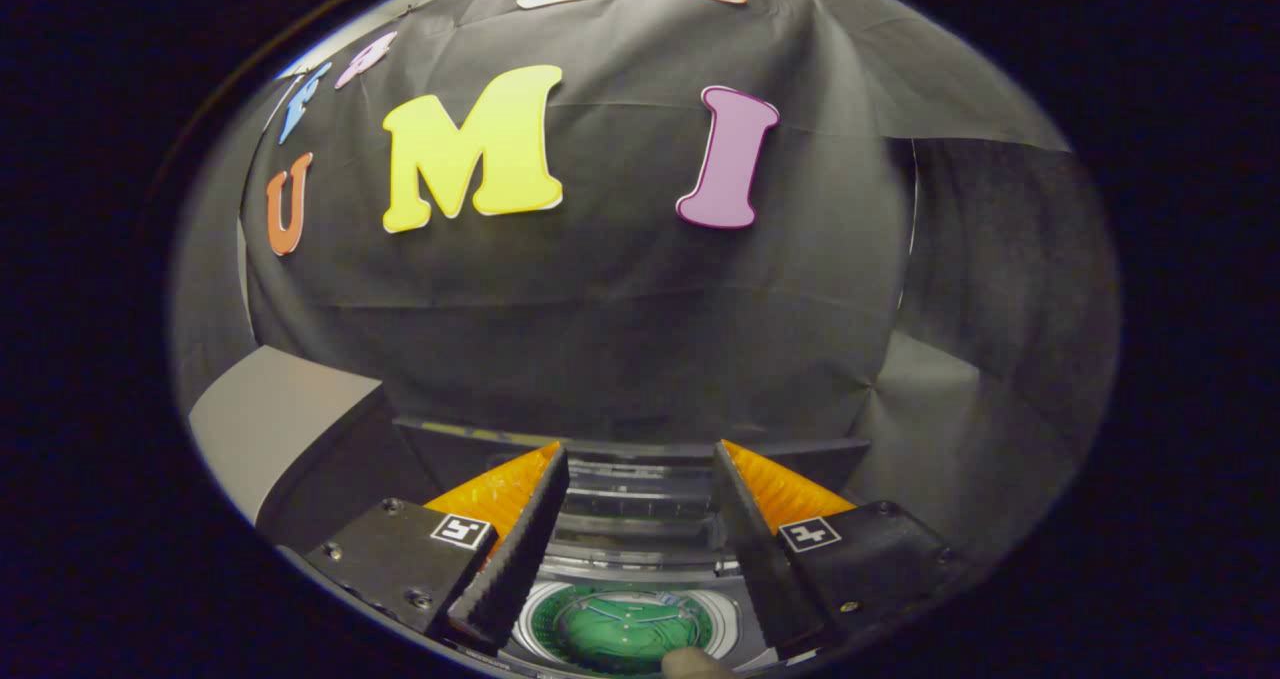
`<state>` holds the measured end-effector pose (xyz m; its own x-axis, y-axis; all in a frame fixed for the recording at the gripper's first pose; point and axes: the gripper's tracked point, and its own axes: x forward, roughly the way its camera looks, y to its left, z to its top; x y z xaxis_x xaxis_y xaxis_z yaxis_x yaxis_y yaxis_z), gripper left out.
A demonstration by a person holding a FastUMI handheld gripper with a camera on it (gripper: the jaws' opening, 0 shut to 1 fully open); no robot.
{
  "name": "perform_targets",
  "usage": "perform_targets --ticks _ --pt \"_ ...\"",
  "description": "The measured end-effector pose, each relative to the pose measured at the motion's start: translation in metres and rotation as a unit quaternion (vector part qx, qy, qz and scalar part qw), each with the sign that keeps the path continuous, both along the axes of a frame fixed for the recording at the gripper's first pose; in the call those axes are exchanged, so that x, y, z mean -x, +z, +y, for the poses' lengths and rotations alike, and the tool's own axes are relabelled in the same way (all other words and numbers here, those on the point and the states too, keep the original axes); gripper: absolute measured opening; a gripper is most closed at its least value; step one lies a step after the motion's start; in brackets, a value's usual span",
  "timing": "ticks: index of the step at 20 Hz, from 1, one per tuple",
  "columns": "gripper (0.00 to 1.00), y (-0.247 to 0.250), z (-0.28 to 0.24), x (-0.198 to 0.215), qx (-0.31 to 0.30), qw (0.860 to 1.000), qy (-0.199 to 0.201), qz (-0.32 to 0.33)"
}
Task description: Put the clothes into the washing machine and then close the washing machine lid.
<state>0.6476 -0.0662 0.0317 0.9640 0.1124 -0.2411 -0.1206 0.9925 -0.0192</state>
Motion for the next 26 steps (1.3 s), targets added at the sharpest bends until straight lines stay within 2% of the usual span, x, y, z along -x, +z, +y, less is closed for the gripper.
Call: perform_targets --ticks 4,12,26 --pt "0.9 0.005 0.002 -0.024 0.003 1.0 -0.006 -0.001" --pt "0.9 -0.017 0.009 -0.063 -0.011 1.0 -0.013 0.021" --pt "0.89 -0.017 0.008 -0.054 -0.018 0.999 -0.022 -0.033"
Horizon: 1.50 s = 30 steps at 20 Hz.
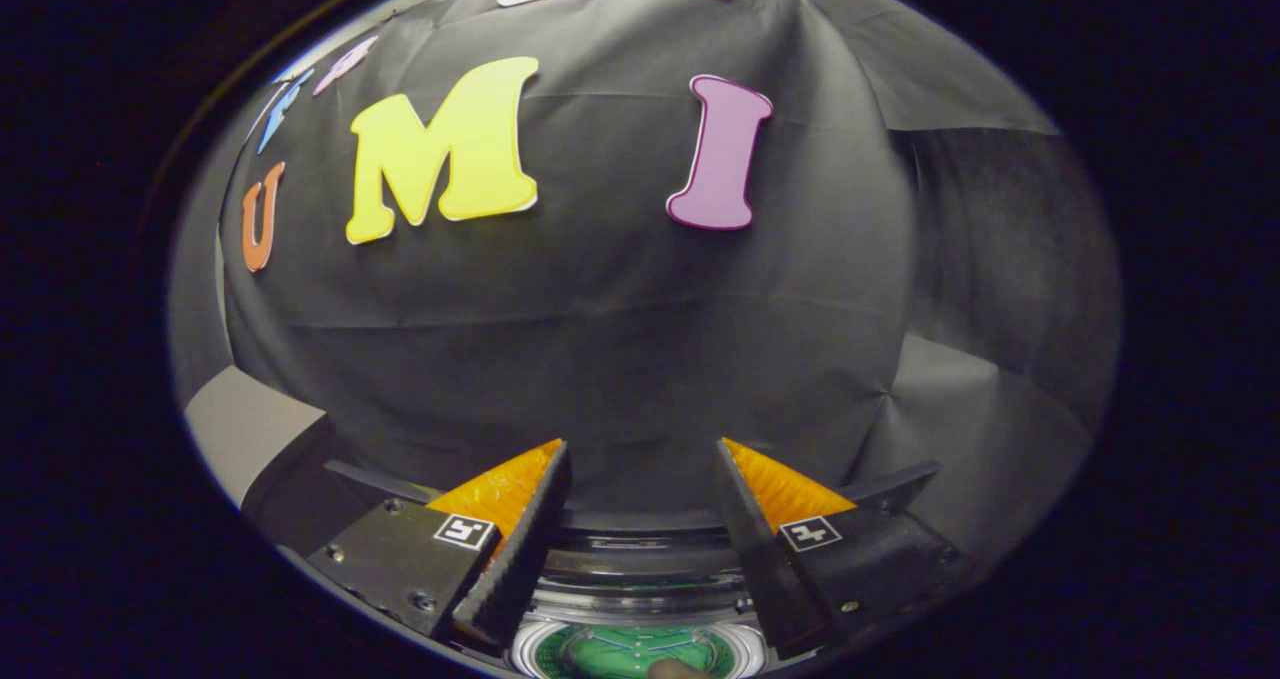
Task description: Put the clothes into the washing machine and then close the washing machine lid.
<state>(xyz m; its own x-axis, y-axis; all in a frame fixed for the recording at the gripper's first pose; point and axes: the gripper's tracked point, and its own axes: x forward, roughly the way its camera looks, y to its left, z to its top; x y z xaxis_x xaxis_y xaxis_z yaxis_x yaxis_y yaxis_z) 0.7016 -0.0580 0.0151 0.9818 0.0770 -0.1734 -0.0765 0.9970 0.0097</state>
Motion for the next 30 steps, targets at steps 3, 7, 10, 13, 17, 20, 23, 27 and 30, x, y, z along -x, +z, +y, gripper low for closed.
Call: perform_targets --ticks 3,7,10,13,17,20,23,27,30 --pt "0.89 0.003 0.0 0.001 0.0 1.0 -0.004 -0.025" --pt "0.89 0.001 -0.001 0.016 -0.004 0.998 -0.005 -0.056" --pt "0.89 -0.002 -0.003 0.026 -0.006 0.997 -0.006 -0.072" --pt "0.89 -0.004 -0.004 0.036 -0.006 0.997 -0.007 -0.083" --pt "0.89 -0.009 -0.006 0.051 -0.01 0.996 -0.009 -0.086" --pt "0.89 -0.013 -0.007 0.062 -0.007 0.996 -0.008 -0.086" --pt "0.89 -0.018 -0.009 0.073 -0.01 0.996 -0.008 -0.083" --pt "0.89 -0.024 -0.01 0.086 -0.007 0.997 -0.008 -0.08" --pt "0.89 -0.03 -0.011 0.094 -0.004 0.997 -0.008 -0.075"
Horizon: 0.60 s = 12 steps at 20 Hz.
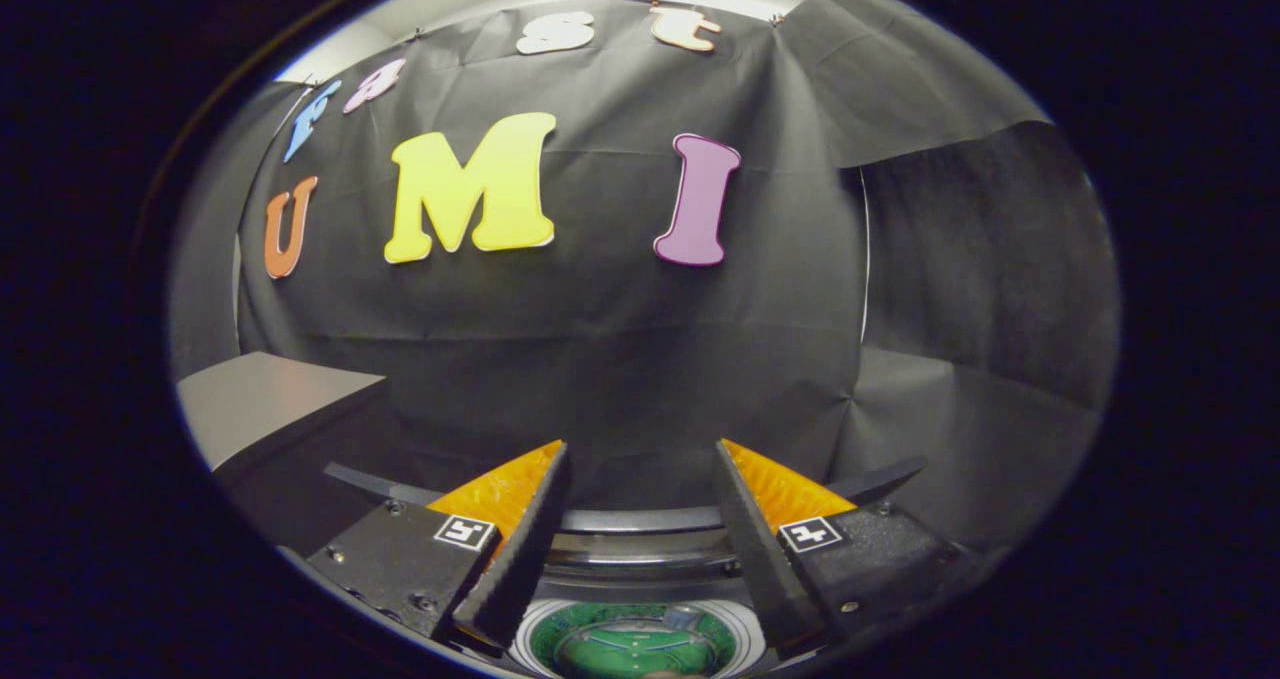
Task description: Put the clothes into the washing machine and then close the washing machine lid.
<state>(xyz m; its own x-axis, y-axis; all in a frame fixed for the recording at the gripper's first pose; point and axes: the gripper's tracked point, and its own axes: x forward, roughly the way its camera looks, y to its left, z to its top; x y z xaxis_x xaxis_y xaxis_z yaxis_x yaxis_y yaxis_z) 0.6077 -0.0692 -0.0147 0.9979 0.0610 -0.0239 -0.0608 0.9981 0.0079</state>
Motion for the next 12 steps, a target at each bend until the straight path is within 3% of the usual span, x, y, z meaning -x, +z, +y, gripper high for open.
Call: perform_targets --ticks 12 --pt "0.9 -0.029 -0.004 0.037 0.006 0.999 0.002 0.039"
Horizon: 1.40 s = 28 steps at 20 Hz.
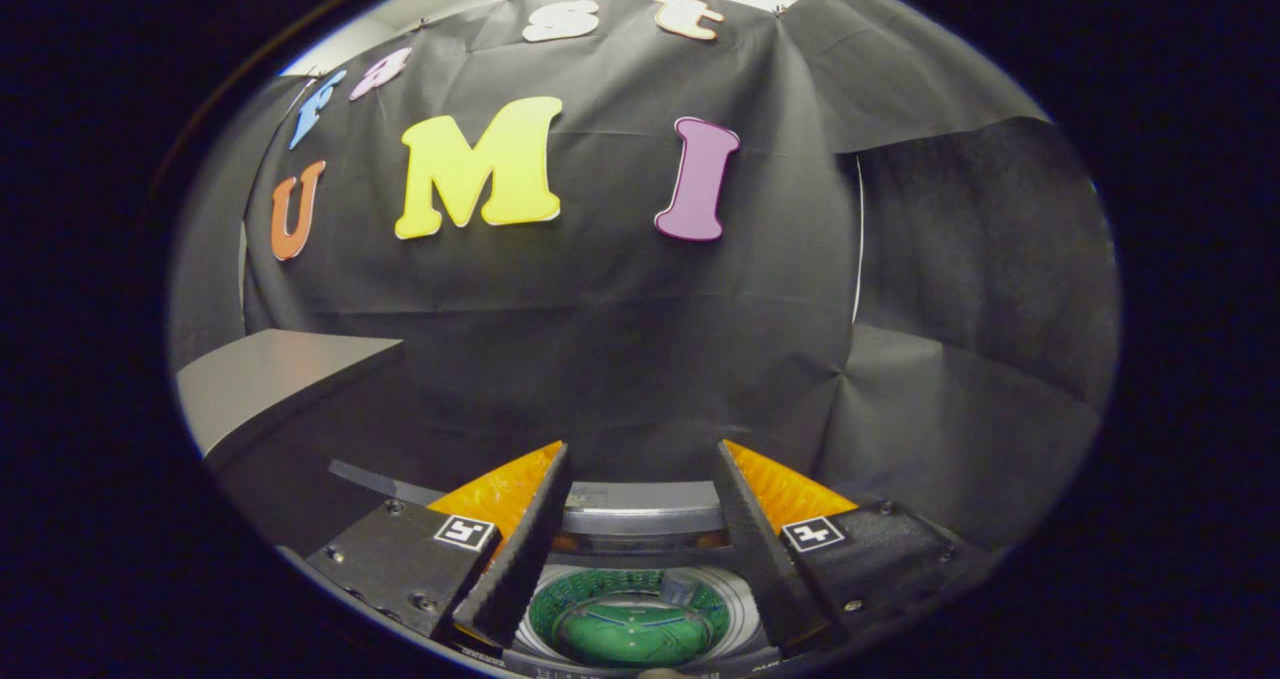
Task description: Put the clothes into the washing machine and then close the washing machine lid.
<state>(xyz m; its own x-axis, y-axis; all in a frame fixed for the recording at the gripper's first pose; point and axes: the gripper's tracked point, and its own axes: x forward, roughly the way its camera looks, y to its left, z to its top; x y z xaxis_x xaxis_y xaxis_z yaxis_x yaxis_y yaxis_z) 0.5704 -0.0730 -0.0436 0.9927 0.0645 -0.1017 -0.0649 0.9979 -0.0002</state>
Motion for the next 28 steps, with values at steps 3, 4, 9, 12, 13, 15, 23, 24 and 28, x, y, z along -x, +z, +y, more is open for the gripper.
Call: perform_targets --ticks 3,4,9,12,13,15,23,24,28 --pt "0.91 -0.017 0.0 0.008 0.01 1.0 0.008 0.019" --pt "0.96 -0.022 0.0 0.012 0.011 1.0 0.01 0.026" --pt "0.96 -0.047 0.001 0.03 0.018 0.998 0.018 0.051" --pt "0.96 -0.065 0.002 0.054 0.013 0.997 0.02 0.067" --pt "0.96 -0.072 0.003 0.066 0.013 0.997 0.022 0.072" --pt "0.96 -0.087 0.005 0.094 0.015 0.996 0.026 0.081" --pt "0.96 -0.135 0.0 0.28 0.023 0.995 -0.012 0.092" --pt "0.96 -0.133 0.002 0.305 0.019 0.996 -0.021 0.088" --pt "0.96 -0.108 0.014 0.402 0.013 0.997 -0.039 0.065"
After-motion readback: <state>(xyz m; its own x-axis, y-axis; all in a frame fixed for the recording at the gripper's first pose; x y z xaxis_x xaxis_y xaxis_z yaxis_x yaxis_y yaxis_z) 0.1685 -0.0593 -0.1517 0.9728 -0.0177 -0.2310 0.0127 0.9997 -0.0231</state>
